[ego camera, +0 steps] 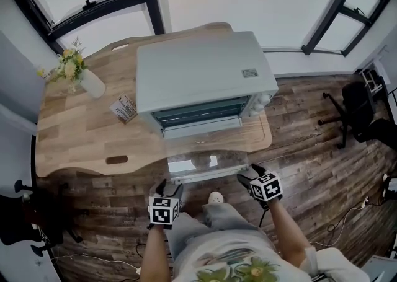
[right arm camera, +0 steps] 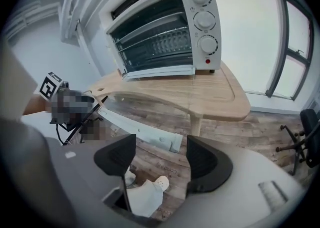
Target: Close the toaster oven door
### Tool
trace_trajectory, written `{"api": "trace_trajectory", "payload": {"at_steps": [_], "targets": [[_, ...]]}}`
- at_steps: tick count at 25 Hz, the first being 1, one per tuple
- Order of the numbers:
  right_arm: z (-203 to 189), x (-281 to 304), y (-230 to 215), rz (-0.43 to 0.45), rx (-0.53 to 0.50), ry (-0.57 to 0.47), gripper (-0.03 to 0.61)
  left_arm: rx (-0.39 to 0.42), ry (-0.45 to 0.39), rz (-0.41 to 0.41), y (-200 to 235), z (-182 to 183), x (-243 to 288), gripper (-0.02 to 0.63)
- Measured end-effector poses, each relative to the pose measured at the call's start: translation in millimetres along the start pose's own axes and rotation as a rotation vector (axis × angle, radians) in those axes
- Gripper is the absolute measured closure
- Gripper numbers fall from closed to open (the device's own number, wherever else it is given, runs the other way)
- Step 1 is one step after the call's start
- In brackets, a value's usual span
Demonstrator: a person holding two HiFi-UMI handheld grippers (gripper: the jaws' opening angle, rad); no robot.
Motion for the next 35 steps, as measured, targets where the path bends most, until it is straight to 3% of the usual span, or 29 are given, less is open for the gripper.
{"api": "trace_trajectory", "payload": {"at_steps": [10,18,26,35], "targets": [[-9.1,17.9,-7.5,0.077,0.040,0.038,0.262,-0.099,0.062,0.013,4.9,-20.0,22.9,0.348],[-10.8,26.8,-9.3,0.104,0.056,0.048,0.312,-0.139,0.078,0.006,7.0,-24.0,31.1,0.350],[-11.1,26.5,-9.8,0.131,0.068,0.057,0.329,-0.149,0.094,-0.015,4.1,-27.6,34.5,0.398],[-9.6,23.2,-10.8,0.124,0.077,0.043,0.348,-0.154,0.091,-0.012,3.1,-25.8,34.1,0.400]]}}
Point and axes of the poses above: the fingertips, and each gripper's own axes: x forward along the fingers, y to its left, z out of its top, the point moved 4 cm from there along -x, backward along the fingers, and after that the axes turned 1 degree about -y, right-handed, at the moved point
